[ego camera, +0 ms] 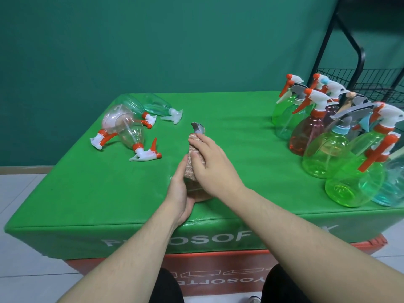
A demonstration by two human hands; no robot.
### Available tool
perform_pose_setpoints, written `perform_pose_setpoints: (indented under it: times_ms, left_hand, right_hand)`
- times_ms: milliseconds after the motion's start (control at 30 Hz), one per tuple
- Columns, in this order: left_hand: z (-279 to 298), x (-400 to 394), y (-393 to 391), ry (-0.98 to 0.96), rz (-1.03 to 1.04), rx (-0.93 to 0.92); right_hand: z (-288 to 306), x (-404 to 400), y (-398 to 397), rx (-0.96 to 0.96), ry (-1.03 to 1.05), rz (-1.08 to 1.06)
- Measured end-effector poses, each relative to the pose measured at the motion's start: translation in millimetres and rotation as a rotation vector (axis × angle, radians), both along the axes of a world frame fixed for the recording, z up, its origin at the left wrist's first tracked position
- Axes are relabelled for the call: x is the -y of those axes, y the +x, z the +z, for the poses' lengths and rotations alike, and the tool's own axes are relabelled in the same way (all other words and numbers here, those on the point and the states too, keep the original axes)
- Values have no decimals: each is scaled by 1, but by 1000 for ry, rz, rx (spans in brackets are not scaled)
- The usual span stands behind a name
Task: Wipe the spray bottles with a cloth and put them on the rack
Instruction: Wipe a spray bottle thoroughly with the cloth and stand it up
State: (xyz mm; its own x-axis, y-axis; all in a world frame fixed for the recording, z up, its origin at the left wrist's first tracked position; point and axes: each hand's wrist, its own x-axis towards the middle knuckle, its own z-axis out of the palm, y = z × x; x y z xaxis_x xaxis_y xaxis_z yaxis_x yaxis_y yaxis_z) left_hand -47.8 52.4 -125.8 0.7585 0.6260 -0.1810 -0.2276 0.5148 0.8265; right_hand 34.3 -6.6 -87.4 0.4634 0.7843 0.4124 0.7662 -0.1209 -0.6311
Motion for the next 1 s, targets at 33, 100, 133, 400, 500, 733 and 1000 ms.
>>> perform_pose_setpoints:
  times_ms: [33,100,133,400,500,733,1000]
  left_hand:
    - [0,0,0,5,2,-4]
    - [-1,1,0,20,7,-14]
    - [-1,1,0,24,11,-17]
    - [-6,0,3,101,63,-5]
    - [-11,-3,6,117,101,-14]
    - [-16,-6,7,27,81,-16]
    - [-9,0,4,36,132,45]
  right_hand:
    - [-1,0,-1,3,3,-14]
    - [-5,1,-4,23,26,-37]
    - [-7,3,-7,40,44,-45]
    - [-30,22,-10,230,136,-30]
    - [-36,28,-11,290,137,-30]
    - [-59,42,-26,328,45,-2]
    - [-66,58,-29,352,46,1]
